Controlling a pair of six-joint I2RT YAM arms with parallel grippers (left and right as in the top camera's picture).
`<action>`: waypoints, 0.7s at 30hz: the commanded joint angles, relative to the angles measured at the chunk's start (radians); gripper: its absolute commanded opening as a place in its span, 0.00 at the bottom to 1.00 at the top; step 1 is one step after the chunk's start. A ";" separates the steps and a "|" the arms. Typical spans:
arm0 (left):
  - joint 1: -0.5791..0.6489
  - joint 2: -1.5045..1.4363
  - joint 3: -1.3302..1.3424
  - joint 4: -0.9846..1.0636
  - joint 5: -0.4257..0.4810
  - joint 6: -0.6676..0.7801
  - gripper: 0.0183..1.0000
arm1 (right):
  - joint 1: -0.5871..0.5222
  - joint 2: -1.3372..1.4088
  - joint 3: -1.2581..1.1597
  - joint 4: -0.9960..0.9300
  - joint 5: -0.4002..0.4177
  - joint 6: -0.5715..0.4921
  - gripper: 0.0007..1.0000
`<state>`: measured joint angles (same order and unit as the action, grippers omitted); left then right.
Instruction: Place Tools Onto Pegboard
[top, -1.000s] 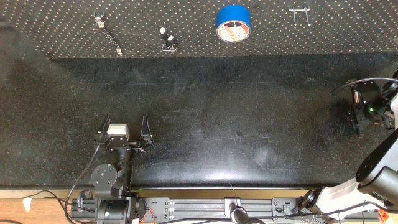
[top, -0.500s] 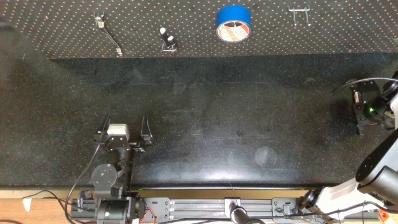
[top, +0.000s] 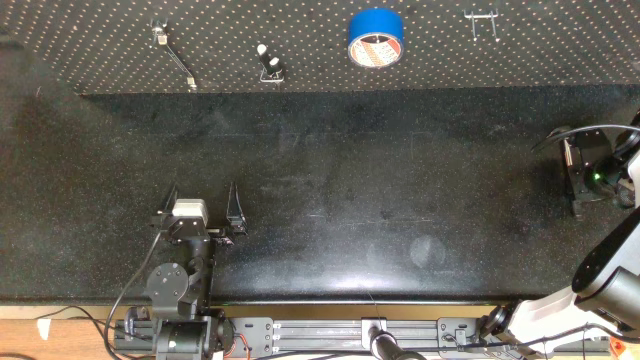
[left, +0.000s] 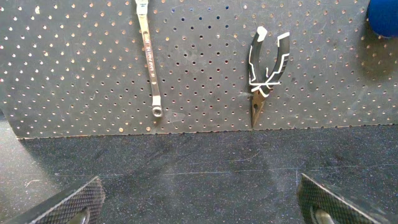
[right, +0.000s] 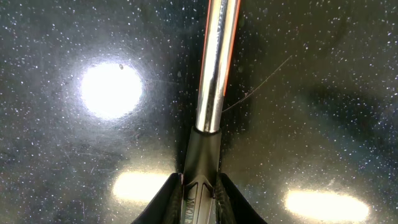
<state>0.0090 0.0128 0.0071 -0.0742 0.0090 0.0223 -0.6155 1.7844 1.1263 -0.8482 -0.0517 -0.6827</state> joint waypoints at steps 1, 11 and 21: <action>0.005 -0.010 -0.002 -0.008 0.018 0.009 1.00 | -0.003 0.009 -0.010 -0.002 -0.009 0.001 0.19; 0.005 -0.010 -0.002 -0.008 0.018 0.009 1.00 | -0.003 0.009 -0.020 0.007 -0.010 0.000 0.32; 0.005 -0.010 -0.002 -0.008 0.018 0.009 1.00 | -0.003 0.009 -0.091 0.058 -0.009 0.000 0.15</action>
<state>0.0090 0.0128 0.0071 -0.0742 0.0090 0.0223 -0.6155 1.7710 1.0744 -0.7925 -0.0551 -0.6788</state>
